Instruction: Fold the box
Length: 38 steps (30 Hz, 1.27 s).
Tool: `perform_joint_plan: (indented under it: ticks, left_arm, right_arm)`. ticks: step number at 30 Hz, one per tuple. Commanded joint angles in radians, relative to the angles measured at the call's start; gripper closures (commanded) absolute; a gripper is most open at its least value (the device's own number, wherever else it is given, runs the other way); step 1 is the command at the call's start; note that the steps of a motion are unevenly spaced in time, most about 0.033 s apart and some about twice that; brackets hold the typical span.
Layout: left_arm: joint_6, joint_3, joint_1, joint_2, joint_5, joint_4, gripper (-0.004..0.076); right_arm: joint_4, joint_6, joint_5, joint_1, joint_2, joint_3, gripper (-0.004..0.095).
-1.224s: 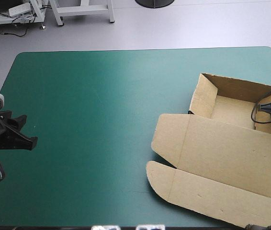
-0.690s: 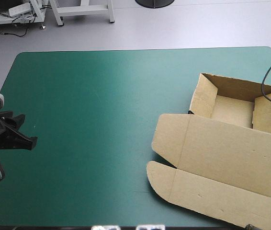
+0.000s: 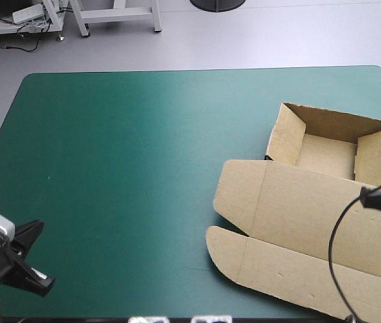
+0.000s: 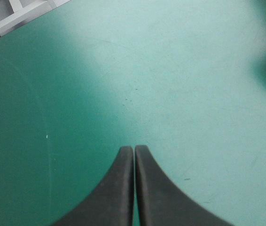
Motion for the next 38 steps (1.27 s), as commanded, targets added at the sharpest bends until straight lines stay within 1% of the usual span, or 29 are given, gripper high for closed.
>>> perform_joint_plan:
  ticks: [1, 4, 8, 10, 15, 20, 26, 30, 38]
  left_arm:
    - [-0.002, 0.081, -0.006, -0.091, -0.092, -0.017, 0.0729]
    - [-0.015, 0.169, -0.006, -0.168, -0.134, -0.017, 0.0729]
    - [-0.111, 0.302, -0.006, -0.238, -0.205, -0.017, 0.0729]
    - [-0.111, 0.372, -0.006, -0.253, -0.207, -0.017, 0.0729]
    - [-0.111, 0.491, -0.006, -0.255, -0.213, -0.015, 0.0729]
    - [-0.107, 0.487, -0.006, -0.255, -0.233, 0.011, 0.0729]
    - [-0.115, 0.487, -0.006, -0.255, -0.266, -0.02, 0.0729]
    - [-0.115, 0.487, -0.006, -0.255, -0.266, -0.018, 0.0729]
    - [-0.115, 0.489, -0.006, -0.255, -0.264, -0.016, 0.0729]
  right_arm:
    - [0.054, -0.026, -0.1, -0.001, -0.121, 0.104, 0.0932]
    - [0.059, -0.026, -0.131, -0.001, -0.22, 0.207, 0.0932]
    - [0.059, -0.026, -0.135, 0.001, -0.325, 0.321, 0.0932]
    - [0.059, -0.026, -0.143, 0.013, -0.36, 0.368, 0.0932]
    - [0.061, -0.06, -0.157, 0.1, -0.394, 0.466, 0.0932]
    - [0.059, -0.066, -0.176, 0.147, -0.394, 0.532, 0.0932]
    - [0.064, -0.104, -0.18, 0.148, -0.394, 0.643, 0.0932]
    - [0.064, -0.115, -0.197, 0.148, -0.398, 0.714, 0.0931]
    - [0.061, -0.115, -0.231, 0.148, -0.398, 0.736, 0.0932]
